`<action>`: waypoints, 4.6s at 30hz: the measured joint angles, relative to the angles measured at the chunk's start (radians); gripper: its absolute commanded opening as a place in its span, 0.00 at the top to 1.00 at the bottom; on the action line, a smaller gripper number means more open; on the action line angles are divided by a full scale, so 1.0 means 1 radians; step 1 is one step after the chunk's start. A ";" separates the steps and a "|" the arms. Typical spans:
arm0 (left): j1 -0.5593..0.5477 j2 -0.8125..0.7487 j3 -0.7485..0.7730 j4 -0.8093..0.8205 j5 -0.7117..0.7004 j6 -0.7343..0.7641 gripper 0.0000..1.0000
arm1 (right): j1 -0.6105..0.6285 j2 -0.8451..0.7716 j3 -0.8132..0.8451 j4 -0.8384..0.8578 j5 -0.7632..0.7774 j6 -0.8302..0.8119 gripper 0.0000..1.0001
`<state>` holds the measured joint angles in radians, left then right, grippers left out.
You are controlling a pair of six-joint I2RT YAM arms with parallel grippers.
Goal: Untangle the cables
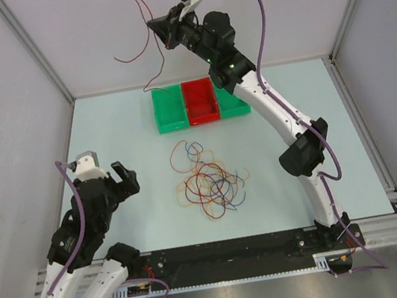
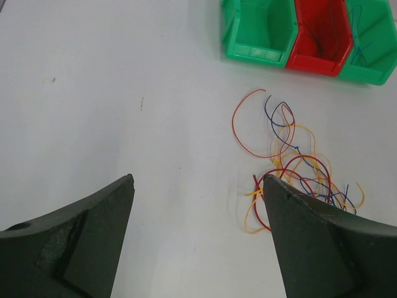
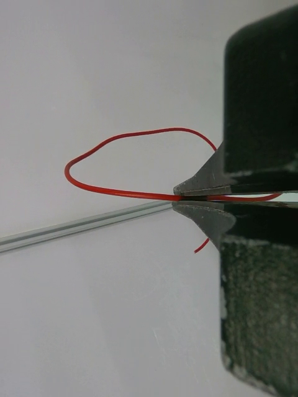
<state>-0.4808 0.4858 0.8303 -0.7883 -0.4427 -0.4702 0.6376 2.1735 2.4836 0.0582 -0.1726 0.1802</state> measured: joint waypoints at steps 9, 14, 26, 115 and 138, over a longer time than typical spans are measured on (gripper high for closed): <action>0.007 0.000 0.000 0.000 0.000 0.000 0.11 | -0.038 0.042 -0.077 0.006 0.002 0.023 1.00; 0.013 0.000 0.000 0.000 0.000 0.000 0.11 | -0.053 0.043 -0.160 -0.005 0.017 0.006 1.00; 0.019 0.000 0.000 0.000 0.000 0.000 0.11 | -0.019 0.042 -0.383 -0.058 0.053 -0.062 1.00; 0.068 -0.003 -0.011 0.001 0.009 0.000 0.11 | 0.059 0.270 -0.228 -0.266 0.198 0.056 0.31; 0.068 -0.016 -0.013 0.003 0.022 0.001 0.10 | 0.064 -0.092 -0.733 -0.409 0.453 0.100 0.43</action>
<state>-0.4126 0.4698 0.8169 -0.7856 -0.4210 -0.4694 0.7017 2.0815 1.7504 -0.3508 0.2806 0.2802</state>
